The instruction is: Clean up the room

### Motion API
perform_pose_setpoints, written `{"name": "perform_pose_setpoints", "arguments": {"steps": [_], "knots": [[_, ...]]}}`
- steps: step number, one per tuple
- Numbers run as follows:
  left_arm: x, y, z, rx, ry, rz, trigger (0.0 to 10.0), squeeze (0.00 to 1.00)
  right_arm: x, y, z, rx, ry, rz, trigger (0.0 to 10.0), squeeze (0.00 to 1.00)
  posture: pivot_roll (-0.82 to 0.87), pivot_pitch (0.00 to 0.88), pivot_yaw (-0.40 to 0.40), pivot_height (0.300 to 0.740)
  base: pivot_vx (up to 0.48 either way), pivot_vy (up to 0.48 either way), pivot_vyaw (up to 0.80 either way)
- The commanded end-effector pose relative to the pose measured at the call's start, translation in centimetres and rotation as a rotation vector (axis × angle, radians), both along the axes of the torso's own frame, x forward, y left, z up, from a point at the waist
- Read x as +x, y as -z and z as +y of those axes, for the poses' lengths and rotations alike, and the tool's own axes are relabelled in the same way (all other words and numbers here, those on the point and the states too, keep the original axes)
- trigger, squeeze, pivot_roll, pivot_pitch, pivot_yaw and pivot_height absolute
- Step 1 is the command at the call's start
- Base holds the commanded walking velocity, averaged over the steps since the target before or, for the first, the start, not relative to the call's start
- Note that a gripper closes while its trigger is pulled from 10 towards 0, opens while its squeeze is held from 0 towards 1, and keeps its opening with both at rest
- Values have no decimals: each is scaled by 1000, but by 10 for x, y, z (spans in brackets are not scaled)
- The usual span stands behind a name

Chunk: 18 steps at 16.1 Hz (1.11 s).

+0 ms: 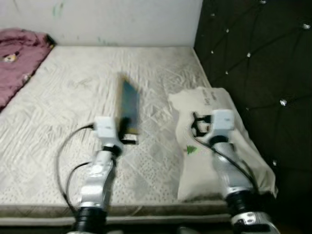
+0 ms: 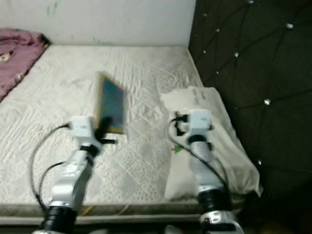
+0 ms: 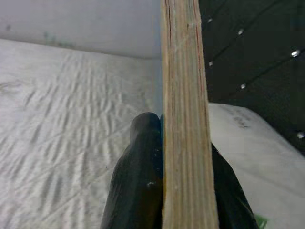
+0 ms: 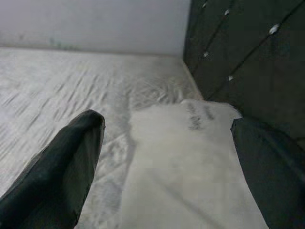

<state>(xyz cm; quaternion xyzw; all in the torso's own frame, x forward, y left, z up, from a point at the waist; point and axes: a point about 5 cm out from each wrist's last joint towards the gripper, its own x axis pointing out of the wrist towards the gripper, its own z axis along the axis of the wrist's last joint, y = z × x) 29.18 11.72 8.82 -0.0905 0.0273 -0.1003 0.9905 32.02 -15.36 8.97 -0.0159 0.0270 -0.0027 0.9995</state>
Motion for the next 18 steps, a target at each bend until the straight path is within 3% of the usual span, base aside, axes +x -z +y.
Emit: {"name": "perform_pose_setpoints", "arguments": {"steps": [1, 8, 11, 12, 13, 14, 15, 16, 17, 18], "knots": [[4, -9, 12, 18, -48, -39, 10000, 0, 2, -6, 10, 12, -28, -23, 10000, 0, 21, 0, -8, 740, 0, 0, 0], [3, -5, 20, 53, -125, -23, 10000, 0, 1, -5, 10, 12, -33, -17, 10000, 0, 23, 0, -10, 740, 0, 0, 0], [-3, 2, 37, 53, -183, -3, 10000, 0, -4, -3, 10, 25, -38, -12, 10000, 0, 25, 4, -8, 740, 0, 0, 0], [-9, 3, 46, 136, -209, -22, 10000, 0, -9, -1, 8, 25, -36, -10, 10000, 0, 25, 8, -7, 740, 0, 0, 0], [-12, 3, 50, 163, -235, -27, 10000, 0, -11, 0, 7, 24, -30, -8, 10000, 0, 25, 10, -7, 740, 0, 0, 0], [-14, 6, 61, 224, -356, 10, 10000, 0, -15, 3, 5, 24, -18, -4, 10000, 0, 32, 15, -8, 740, 0, 0, 0], [-15, 5, 64, 186, -370, 5, 10000, 0, -16, 4, 5, 27, -15, 0, 10000, 0, 36, 15, -10, 740, 0, 0, 0], [-16, 1, 66, 154, -312, -35, 10000, 0, -16, 5, 6, 28, -16, 2, 10000, 0, 40, 15, -10, 740, 0, 0, 0], [-19, -2, 66, 180, -178, -75, 10000, 0, -15, 4, 8, 29, -20, 0, 10000, 0, 41, 13, -10, 740, 0, 0, 0], [-19, -3, 70, 244, -213, -89, 10000, 0, -15, 3, 10, 26, -25, -7, 10000, 0, 40, 12, -9, 740, 0, 0, 0]]}}
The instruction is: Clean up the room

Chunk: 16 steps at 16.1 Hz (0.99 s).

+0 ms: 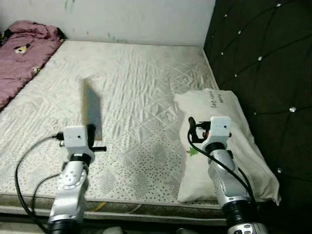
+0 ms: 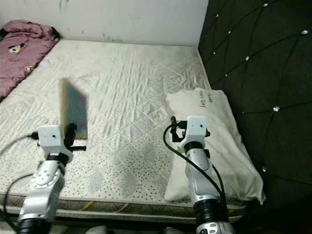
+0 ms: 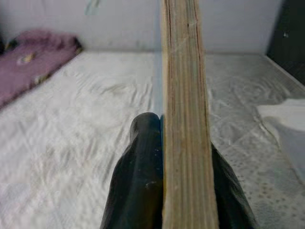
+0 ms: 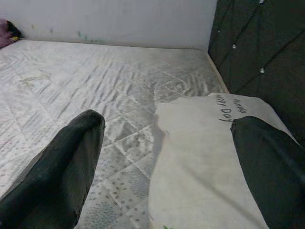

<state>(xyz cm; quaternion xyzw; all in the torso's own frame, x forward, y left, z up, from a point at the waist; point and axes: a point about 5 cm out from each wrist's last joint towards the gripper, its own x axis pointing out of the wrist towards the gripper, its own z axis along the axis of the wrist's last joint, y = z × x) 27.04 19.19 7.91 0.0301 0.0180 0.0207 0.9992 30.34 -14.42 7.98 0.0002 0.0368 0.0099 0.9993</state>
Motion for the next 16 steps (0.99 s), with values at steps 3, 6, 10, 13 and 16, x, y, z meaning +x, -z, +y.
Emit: {"name": "perform_pose_setpoints", "arguments": {"steps": [3, 6, 10, 13, 16], "knots": [[1, -3, -4, 115, -11, -35, 10000, 0, -9, 8, -1, -11, 51, -4, 10000, 0, 44, 9, 0, 740, 0, 0, 0], [1, 0, -6, 111, 23, -25, 10000, 0, -7, 4, 1, -15, 33, -24, 10000, 0, 38, 0, 4, 740, 0, 0, 0], [2, 1, -8, 131, 32, -36, 10000, 0, -8, 10, 1, -8, 30, 3, 10000, 0, 42, 0, 10, 740, 0, 0, -400], [2, 2, -8, 126, 38, -44, 10000, 0, -8, 10, 3, -17, 17, -1, 10000, 0, 47, 0, 7, 740, 0, 0, -675], [2, 1, -12, 135, 70, -56, 10000, 0, -8, 12, 4, -19, 16, 2, 10000, 0, 47, 0, 10, 740, 0, 0, 0]]}}
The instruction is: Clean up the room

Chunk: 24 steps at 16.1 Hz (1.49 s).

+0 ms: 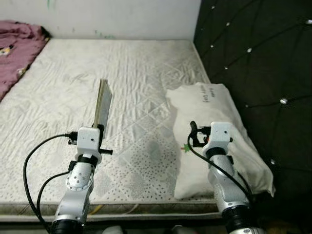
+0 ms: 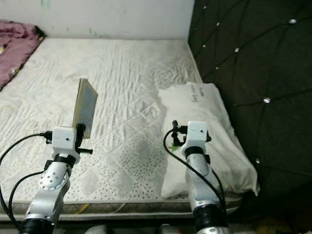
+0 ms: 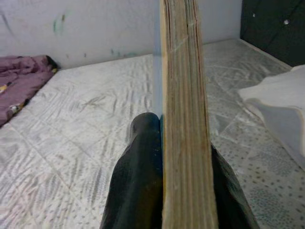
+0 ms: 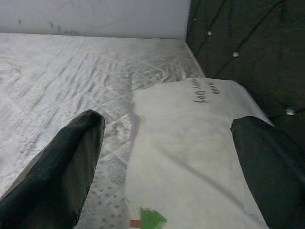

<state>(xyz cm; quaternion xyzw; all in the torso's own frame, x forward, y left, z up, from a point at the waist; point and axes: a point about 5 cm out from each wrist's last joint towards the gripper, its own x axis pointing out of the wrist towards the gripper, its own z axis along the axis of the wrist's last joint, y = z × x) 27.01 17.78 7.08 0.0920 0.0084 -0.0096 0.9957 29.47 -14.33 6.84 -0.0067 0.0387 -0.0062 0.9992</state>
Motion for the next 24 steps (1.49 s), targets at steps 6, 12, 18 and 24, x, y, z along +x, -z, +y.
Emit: {"name": "perform_pose_setpoints", "arguments": {"steps": [6, 12, 18, 24], "knots": [[4, -7, -3, -34, 35, -44, 10000, 0, -2, 4, 5, -6, -24, 2, 10000, 0, 51, 0, 13, 740, 0, 0, -267], [3, -7, -6, -23, 46, -53, 10000, 0, -3, 6, 9, -23, -43, 5, 10000, 0, 56, 0, 16, 740, 0, 0, 0], [6, -11, -5, -20, 47, -55, 10000, 0, 0, 3, 10, -15, -50, -1, 10000, 0, 59, 0, 17, 740, 0, 0, 0], [7, -12, -4, -35, 18, -55, 10000, 0, 3, 0, 8, -9, -60, -5, 10000, 0, 62, 0, 6, 732, 0, 0, 0]]}}
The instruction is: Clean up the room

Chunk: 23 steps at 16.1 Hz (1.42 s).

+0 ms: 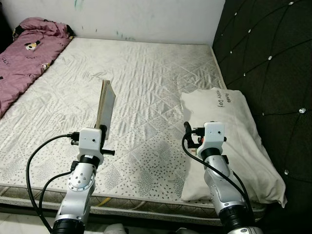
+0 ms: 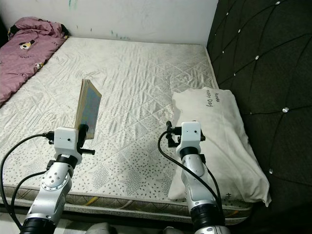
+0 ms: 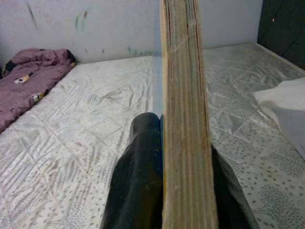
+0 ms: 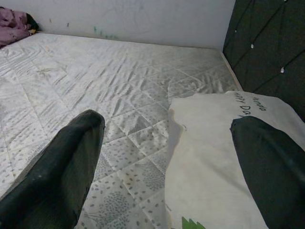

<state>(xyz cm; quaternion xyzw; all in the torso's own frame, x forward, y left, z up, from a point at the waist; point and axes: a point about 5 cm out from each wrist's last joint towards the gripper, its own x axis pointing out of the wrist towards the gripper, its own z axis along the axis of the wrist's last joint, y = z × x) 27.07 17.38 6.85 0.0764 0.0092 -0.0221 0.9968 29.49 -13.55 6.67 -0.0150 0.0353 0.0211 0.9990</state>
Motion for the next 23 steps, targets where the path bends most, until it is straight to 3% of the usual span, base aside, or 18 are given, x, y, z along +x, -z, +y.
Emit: {"name": "perform_pose_setpoints", "arguments": {"steps": [1, 8, 21, 23], "knots": [[6, -15, 1, -7, -12, -57, 10000, 0, 3, -2, 0, 6, -6, 2, 10000, 0, 62, 0, 5, 724, 0, 0, 0], [7, -15, 3, -21, -24, -49, 10000, 0, 5, -3, 1, 24, -16, 13, 10000, 0, 64, 3, 0, 629, 0, 0, 0], [7, -12, 7, -34, -60, -24, 10000, 0, 6, -2, 2, 23, -39, 28, 10000, 0, 62, 11, -9, 620, 0, 0, 0], [2, -13, 6, -39, -60, -25, 10000, 0, 3, -2, 3, 29, -57, 28, 10000, 0, 65, 27, -17, 601, 0, 0, 0]]}}
